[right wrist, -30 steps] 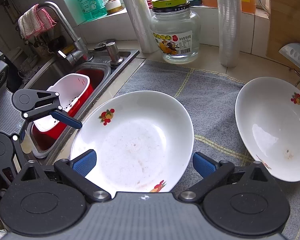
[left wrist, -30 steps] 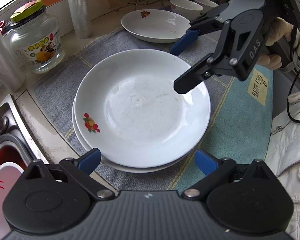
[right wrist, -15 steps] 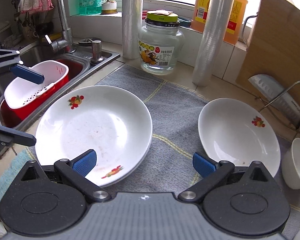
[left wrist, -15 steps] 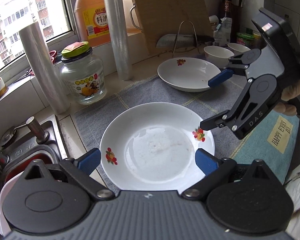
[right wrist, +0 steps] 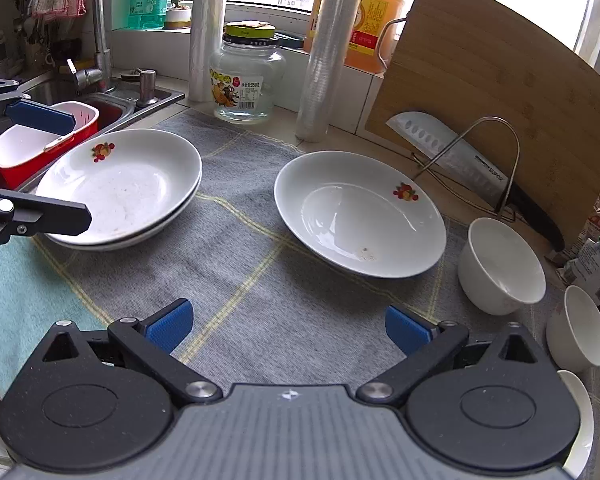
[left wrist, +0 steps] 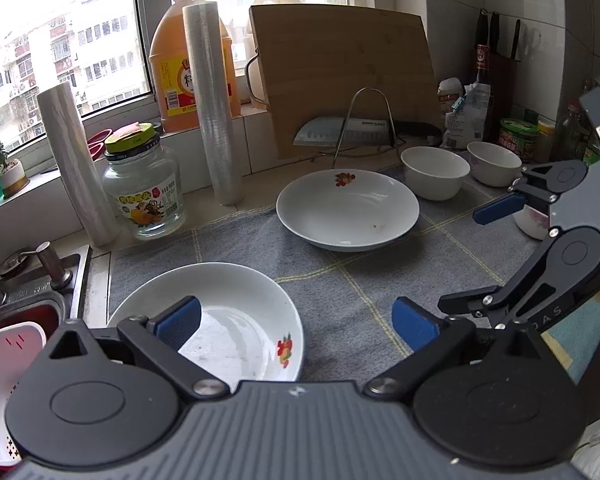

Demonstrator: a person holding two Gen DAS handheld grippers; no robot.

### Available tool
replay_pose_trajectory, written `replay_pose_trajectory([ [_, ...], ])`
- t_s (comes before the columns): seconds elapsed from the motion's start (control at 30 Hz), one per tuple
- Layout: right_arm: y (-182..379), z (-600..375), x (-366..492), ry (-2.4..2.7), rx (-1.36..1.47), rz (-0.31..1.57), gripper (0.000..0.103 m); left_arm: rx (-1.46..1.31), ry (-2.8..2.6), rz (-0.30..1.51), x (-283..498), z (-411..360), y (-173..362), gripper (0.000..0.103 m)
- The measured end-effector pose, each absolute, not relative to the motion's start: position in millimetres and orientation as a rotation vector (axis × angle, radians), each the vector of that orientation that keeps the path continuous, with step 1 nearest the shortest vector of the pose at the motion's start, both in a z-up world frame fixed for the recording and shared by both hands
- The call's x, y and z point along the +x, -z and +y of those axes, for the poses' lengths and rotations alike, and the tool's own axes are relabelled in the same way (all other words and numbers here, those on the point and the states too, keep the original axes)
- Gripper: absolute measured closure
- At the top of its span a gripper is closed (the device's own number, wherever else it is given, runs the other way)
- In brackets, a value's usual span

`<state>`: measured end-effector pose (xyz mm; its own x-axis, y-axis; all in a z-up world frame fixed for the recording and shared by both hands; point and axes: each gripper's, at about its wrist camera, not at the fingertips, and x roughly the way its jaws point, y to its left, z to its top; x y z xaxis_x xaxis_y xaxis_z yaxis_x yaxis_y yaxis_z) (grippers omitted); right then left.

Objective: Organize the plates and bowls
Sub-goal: 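Move the right tool to the flower-print plate by the cutting board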

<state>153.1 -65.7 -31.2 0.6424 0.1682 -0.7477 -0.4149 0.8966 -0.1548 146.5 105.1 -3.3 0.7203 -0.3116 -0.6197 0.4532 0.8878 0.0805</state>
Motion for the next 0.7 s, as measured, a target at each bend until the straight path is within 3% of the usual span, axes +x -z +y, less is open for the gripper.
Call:
replay_pose_trajectory([
  [0.7,16.5,-159.6,159.2,-0.316,-0.219,0.793,0.000,0.206,0.341,0.668,166.5,18.0,17.5,0.001],
])
